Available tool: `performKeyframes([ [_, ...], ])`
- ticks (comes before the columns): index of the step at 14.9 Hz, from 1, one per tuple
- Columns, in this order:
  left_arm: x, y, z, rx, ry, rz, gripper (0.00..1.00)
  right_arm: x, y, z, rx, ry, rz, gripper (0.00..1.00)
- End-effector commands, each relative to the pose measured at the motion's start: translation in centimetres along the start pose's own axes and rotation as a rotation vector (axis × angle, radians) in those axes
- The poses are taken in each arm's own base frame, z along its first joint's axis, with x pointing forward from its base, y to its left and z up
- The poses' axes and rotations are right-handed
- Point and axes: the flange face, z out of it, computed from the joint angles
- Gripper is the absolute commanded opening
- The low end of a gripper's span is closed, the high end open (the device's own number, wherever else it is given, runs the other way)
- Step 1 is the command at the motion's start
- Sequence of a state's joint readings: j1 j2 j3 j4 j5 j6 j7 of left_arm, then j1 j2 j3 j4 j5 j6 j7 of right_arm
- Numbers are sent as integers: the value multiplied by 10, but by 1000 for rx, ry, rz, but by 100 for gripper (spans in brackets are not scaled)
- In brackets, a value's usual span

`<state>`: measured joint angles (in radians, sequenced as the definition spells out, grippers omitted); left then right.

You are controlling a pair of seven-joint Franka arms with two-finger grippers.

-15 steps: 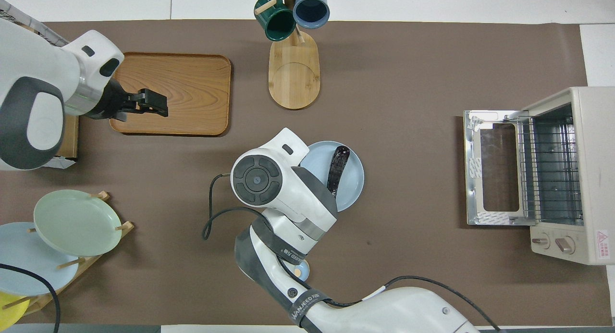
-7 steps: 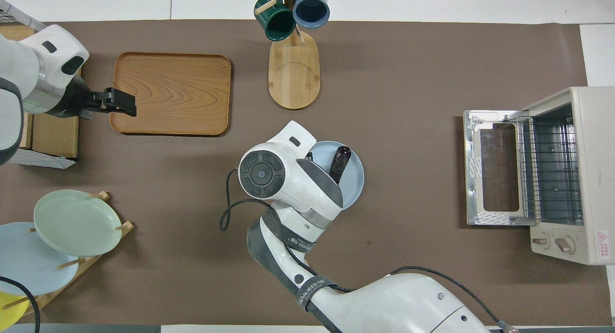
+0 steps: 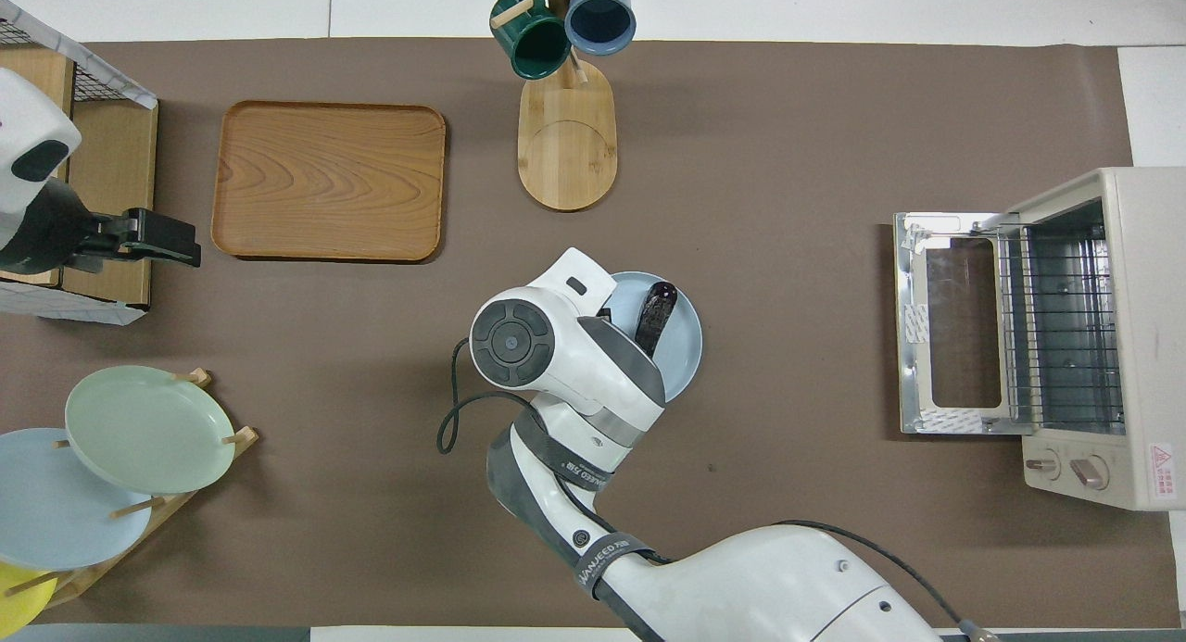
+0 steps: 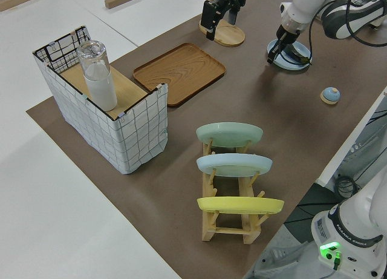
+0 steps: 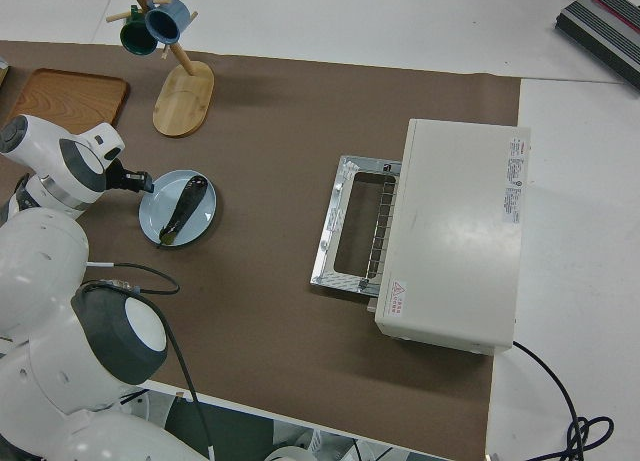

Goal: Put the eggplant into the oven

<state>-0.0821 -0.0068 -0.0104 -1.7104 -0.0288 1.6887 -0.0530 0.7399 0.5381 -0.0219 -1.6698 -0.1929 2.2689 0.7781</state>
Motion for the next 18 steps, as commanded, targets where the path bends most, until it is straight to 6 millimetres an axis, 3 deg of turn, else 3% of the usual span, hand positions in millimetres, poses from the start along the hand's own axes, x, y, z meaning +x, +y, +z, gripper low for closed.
performKeyframes([
  [1, -18, 0, 17, 21, -38, 9, 100, -6, 6, -3, -7, -7, -12, 0],
  [4, -20, 1, 5, 24, -61, 20, 100, -3, 10, -10, -63, -37, -27, 0],
  [7, -19, -5, -29, 25, -74, 9, 100, 17, 34, -37, -212, -62, -76, 0],
  [8, -17, -5, -42, 31, -82, 9, 100, 33, 76, -58, -238, -71, -40, 0],
  [10, -19, -6, -46, 56, -85, 12, 100, 45, 148, -74, -242, -101, -22, 0],
  [12, -21, -7, -39, 54, -88, 11, 100, 38, 221, -83, -242, -146, -59, 0],
  [15, -22, -8, -40, 48, -89, 8, 100, 20, 313, -93, -238, -206, -81, 0],
  [18, -21, -5, -40, 13, -86, -1, 100, 16, 398, -80, -226, -278, -94, 0],
])
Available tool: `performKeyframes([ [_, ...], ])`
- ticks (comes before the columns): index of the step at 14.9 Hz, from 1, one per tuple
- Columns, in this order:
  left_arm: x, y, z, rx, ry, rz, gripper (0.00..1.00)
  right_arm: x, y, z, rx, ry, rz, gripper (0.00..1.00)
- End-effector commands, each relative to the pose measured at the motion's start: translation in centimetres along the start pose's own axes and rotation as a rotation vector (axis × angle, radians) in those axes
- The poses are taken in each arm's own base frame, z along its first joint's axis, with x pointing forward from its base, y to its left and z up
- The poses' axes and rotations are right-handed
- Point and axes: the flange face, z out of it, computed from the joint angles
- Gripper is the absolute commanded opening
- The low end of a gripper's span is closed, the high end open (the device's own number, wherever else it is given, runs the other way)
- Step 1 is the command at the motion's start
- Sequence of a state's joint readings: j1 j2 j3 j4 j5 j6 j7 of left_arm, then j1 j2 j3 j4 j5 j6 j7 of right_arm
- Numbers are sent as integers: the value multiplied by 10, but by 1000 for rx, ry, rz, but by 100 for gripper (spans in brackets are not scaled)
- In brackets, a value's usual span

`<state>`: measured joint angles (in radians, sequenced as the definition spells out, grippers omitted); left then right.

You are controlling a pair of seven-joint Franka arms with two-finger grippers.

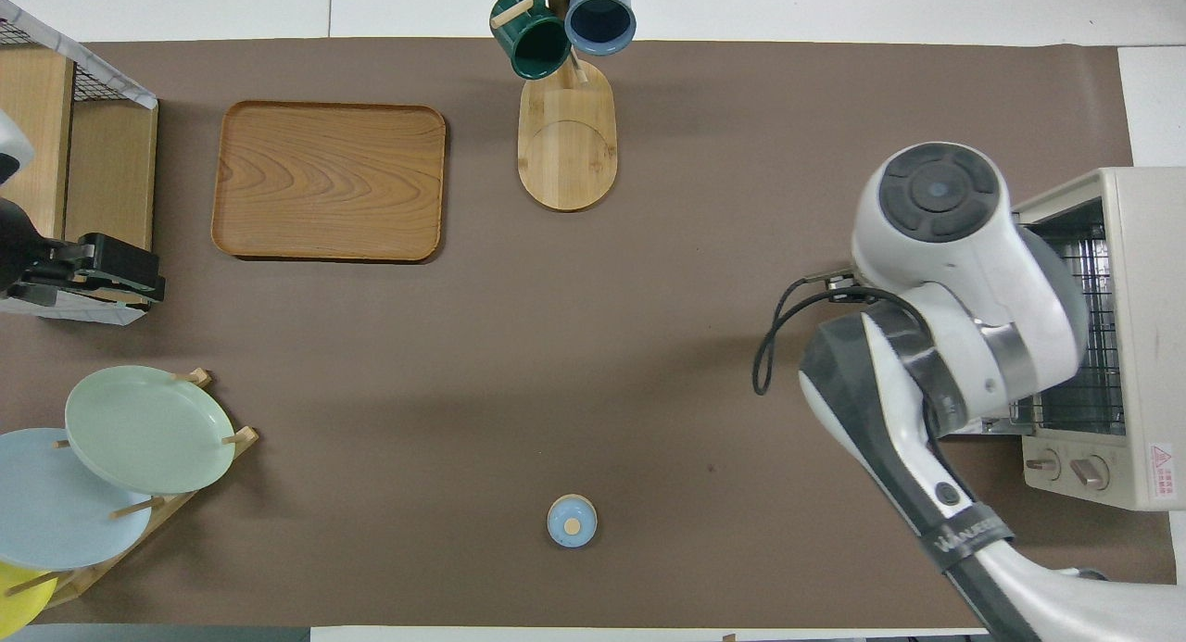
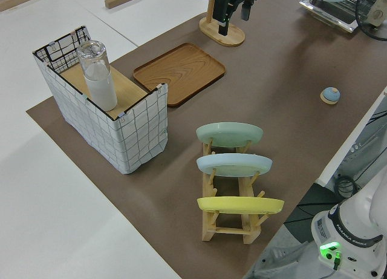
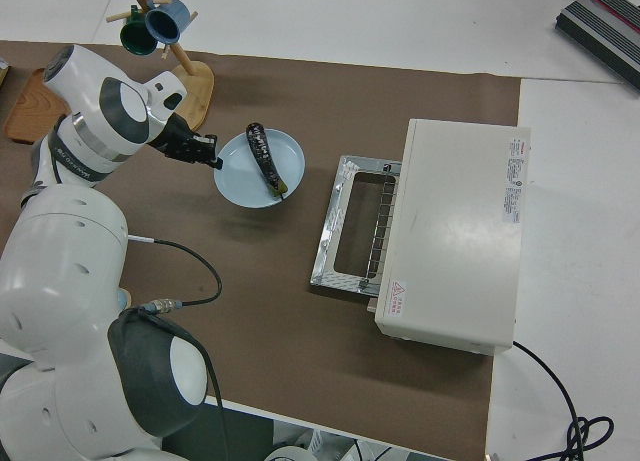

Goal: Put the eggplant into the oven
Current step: 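Move the eggplant into the open oven with the right gripper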

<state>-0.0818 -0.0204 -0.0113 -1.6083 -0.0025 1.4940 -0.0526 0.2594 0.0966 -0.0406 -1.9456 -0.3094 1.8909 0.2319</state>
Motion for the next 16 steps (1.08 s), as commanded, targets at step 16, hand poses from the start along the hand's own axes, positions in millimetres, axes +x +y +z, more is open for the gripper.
performKeyframes([
  [16, -1, -5, -1, -28, 1, -14, 100, -8, 115, 42, 157, -49, -98, 32],
])
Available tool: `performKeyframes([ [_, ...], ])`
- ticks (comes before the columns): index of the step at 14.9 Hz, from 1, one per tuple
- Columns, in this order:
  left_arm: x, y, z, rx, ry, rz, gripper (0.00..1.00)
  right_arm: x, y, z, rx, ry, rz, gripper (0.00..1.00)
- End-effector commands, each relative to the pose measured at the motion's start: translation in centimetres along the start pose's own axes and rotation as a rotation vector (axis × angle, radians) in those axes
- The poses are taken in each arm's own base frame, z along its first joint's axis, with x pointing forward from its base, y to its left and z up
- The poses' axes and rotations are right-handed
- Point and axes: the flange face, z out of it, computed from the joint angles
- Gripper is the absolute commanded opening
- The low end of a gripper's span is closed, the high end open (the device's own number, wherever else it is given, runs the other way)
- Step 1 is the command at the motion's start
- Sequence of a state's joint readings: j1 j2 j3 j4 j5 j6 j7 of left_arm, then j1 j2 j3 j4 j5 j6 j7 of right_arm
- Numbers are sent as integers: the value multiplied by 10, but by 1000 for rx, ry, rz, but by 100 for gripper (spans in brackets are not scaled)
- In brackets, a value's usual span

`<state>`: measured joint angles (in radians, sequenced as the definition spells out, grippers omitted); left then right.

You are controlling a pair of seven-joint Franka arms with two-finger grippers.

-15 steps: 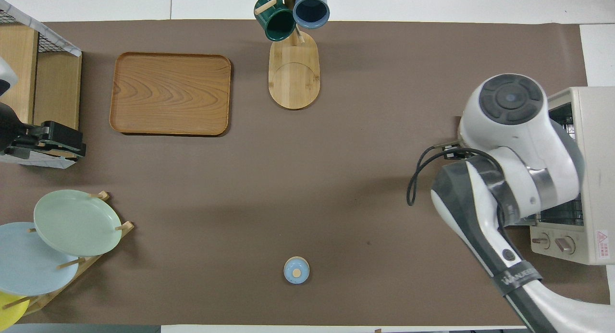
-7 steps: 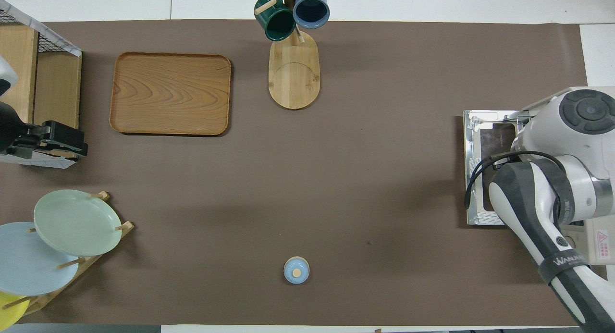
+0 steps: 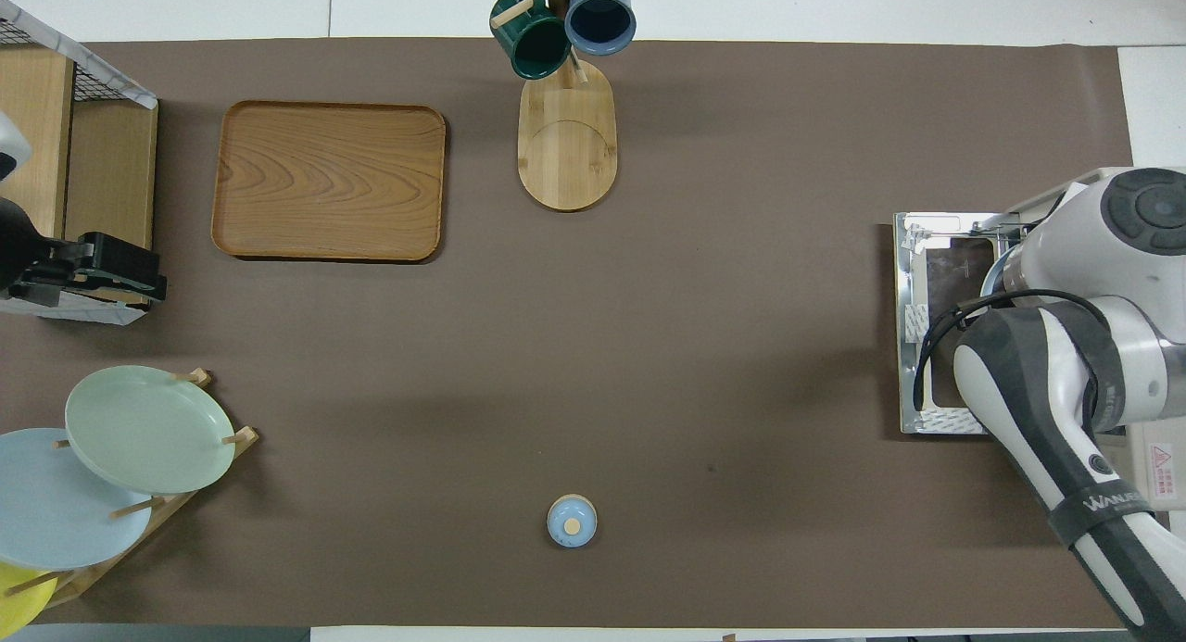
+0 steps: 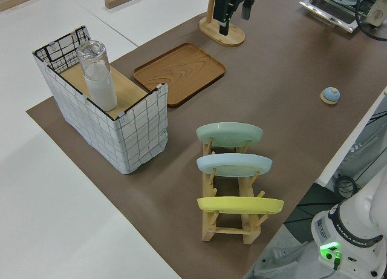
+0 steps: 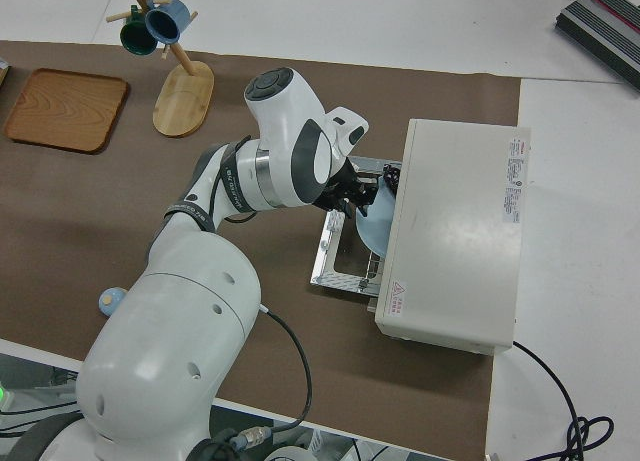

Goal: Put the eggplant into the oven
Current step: 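Open the right gripper and withdraw it from the oven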

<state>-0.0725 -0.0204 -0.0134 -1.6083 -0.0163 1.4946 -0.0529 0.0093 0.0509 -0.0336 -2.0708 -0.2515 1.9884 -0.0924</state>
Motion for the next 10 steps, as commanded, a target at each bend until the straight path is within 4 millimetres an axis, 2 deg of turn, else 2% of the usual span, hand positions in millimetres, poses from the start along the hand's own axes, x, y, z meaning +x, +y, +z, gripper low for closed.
performKeyframes([
  [1, -1, -3, -1, -13, 1, -6, 100, 21, -7, -28, 83, 16, -3, 28],
  [2, -1, -3, 0, -13, -2, -4, 100, 29, -35, -33, 91, 69, 3, 10],
  [3, -1, -3, -1, -12, -1, -4, 100, 34, -52, -28, 90, 116, 42, 0],
  [7, -1, -5, -2, -9, 4, -8, 100, 54, -78, 49, 107, 118, 116, 0],
  [8, -2, -5, -3, -9, 6, -8, 100, 58, -81, 59, 110, 112, 140, 0],
  [10, -3, -4, -2, -9, 1, -6, 100, 57, -83, 67, 108, 91, 146, 0],
])
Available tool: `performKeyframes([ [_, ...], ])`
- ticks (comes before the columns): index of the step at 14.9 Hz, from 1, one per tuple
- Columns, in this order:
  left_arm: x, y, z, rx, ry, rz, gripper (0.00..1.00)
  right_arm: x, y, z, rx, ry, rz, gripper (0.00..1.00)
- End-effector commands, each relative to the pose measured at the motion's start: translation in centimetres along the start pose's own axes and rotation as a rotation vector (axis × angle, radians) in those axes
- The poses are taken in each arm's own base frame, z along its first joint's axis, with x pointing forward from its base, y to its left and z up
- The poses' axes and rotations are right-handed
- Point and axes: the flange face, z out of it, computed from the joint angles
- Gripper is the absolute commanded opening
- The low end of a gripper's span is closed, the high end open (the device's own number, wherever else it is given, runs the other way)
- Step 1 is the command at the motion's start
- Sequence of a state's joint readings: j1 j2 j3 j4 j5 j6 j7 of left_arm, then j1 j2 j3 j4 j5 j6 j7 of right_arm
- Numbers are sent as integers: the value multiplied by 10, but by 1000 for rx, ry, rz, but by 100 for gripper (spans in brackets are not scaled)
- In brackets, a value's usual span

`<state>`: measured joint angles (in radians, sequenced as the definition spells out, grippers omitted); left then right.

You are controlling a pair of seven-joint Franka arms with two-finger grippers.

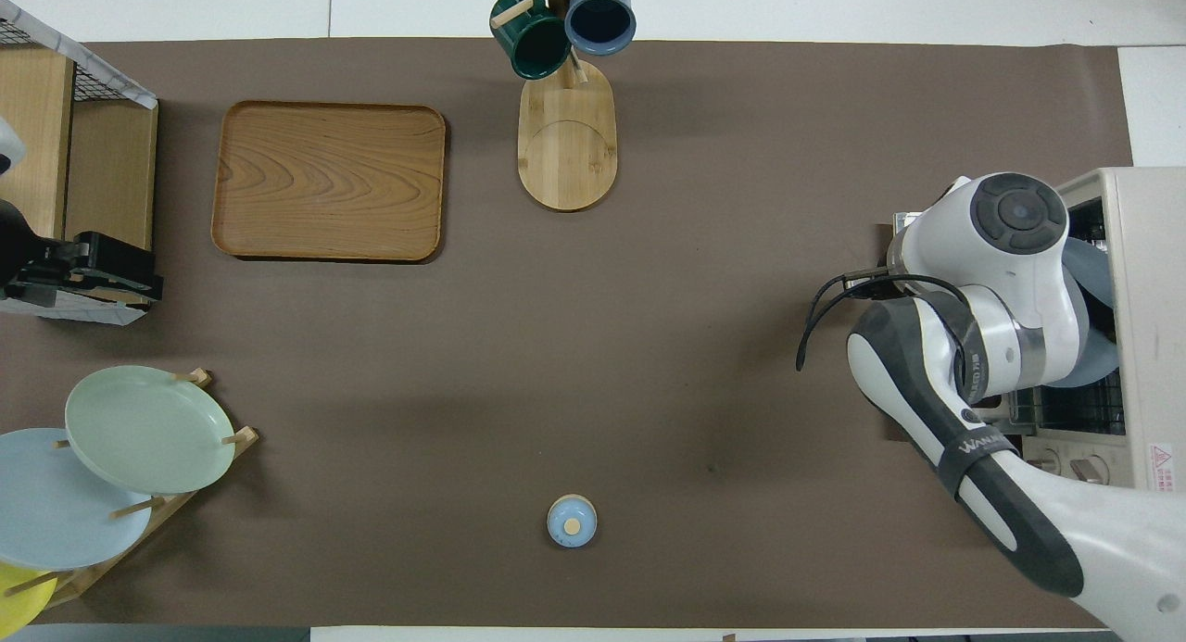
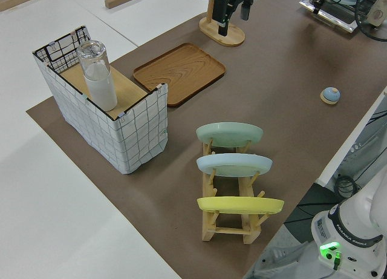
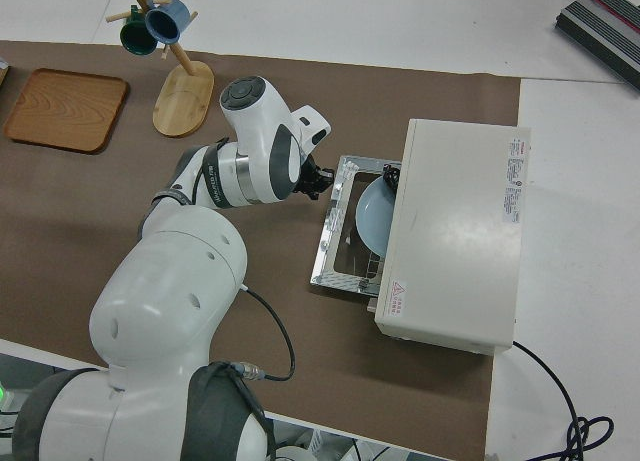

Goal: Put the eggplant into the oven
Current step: 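Open the right gripper and withdraw it from the oven, then push the oven door shut with the right gripper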

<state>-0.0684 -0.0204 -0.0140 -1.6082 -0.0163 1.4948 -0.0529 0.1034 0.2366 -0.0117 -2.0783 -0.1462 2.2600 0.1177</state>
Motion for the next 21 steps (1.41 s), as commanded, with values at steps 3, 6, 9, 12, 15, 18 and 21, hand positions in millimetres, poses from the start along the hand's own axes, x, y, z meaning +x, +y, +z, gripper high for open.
performKeyframes([
  [3, -2, -3, -2, -9, 2, -4, 100, -4, 4, 12, -14, -26, 12, 0],
  [6, -3, -2, -2, -7, 1, -3, 100, -6, -4, 10, -173, -39, -136, 0],
  [9, -3, -3, -2, -8, 1, -4, 100, -2, 2, 0, -258, -52, -193, 0],
  [12, -3, -2, -2, -8, 1, -3, 100, 12, 18, -36, -263, -57, -259, 0],
  [15, -3, -2, -2, -8, 1, -3, 100, 8, 49, -75, -222, -64, -257, 0],
  [18, -3, -2, -2, -8, 1, -3, 100, -3, 83, -91, -178, -82, -273, 0],
  [21, -3, -2, -2, -7, 1, -3, 100, -13, 101, -106, -174, -106, -282, 0],
])
